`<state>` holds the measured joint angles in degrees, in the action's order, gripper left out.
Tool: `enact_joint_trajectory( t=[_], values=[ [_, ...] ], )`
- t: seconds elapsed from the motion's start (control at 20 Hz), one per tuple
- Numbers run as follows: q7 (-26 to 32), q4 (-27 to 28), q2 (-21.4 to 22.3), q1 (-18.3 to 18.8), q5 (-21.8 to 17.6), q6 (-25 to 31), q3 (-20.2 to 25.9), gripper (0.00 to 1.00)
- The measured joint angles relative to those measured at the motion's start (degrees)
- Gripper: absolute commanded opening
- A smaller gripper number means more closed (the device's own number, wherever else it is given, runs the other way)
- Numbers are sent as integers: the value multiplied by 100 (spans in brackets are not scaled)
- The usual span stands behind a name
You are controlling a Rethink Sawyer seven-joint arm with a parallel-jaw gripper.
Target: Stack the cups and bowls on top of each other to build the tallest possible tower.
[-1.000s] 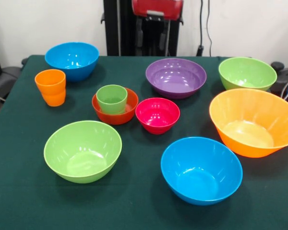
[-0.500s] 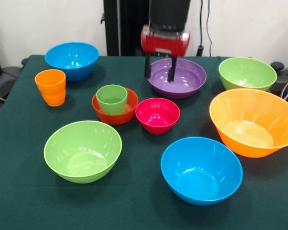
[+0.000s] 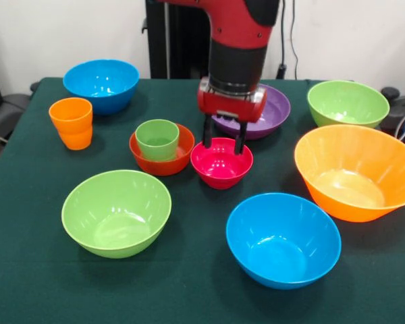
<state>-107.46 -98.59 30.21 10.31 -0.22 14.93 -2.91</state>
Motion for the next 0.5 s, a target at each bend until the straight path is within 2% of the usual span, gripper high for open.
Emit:
enact_joint_trajectory(
  t=[0.2,0.5],
  values=[
    [-2,217,-162,-40,206,0,-53,100],
    [-125,246,-163,-218,557,1,-153,100]
  ],
)
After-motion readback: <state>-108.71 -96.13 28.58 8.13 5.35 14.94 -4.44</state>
